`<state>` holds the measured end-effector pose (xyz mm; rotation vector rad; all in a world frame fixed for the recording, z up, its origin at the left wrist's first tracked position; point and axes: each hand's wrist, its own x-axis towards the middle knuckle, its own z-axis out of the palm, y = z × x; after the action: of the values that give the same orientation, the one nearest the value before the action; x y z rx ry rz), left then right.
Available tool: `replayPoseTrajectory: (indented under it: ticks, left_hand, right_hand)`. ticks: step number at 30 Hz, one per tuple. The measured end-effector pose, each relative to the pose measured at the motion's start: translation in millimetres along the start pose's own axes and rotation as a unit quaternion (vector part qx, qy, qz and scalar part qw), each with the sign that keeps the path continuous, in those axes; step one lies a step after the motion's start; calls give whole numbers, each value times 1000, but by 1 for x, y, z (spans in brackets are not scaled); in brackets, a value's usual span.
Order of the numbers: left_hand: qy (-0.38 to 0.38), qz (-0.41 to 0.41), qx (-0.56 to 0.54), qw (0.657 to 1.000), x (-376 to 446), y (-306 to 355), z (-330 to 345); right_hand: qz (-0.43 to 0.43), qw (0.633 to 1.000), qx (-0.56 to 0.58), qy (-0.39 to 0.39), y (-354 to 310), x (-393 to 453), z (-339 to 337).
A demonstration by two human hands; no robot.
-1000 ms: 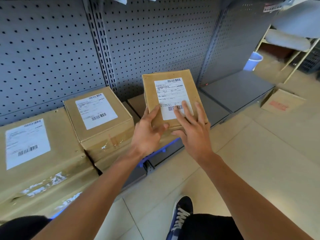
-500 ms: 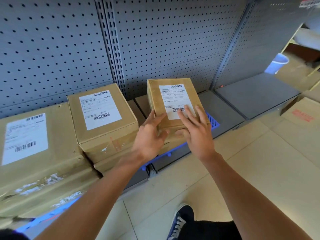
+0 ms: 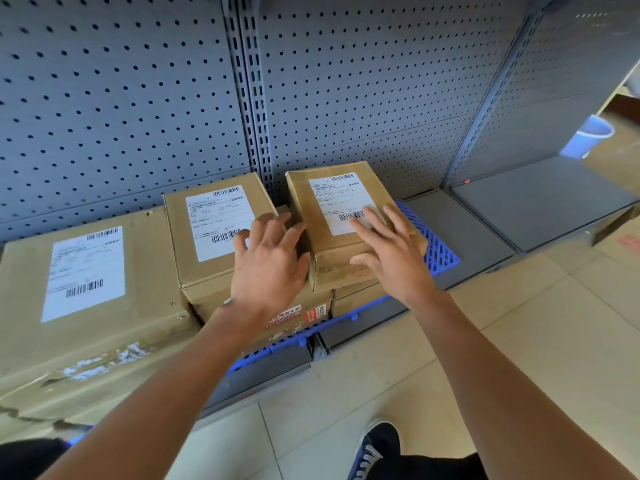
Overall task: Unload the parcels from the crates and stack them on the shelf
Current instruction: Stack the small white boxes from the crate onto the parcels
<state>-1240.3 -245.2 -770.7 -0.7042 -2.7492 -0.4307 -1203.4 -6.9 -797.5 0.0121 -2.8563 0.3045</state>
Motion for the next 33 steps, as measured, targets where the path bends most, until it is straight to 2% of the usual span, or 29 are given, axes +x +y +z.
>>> replayPoseTrajectory:
  ticks: [2,7,21,33]
  left_hand:
    - [-21,-13,34,999,-1,-3,5]
    - [-13,-9,73,997,-3,-5,11]
    - [-16,-23,71,997,-6,-4,10]
    - [-37,-29,81,996,-4,-2,8]
  right_hand:
    - [-2,1000,-13,-9,-4,6,2]
    - [27,995,-91,-36,-18,15,5]
    - [-17,997,-62,-41,-28,31,0]
    - [-29,994,-104,-10,-44,33,13]
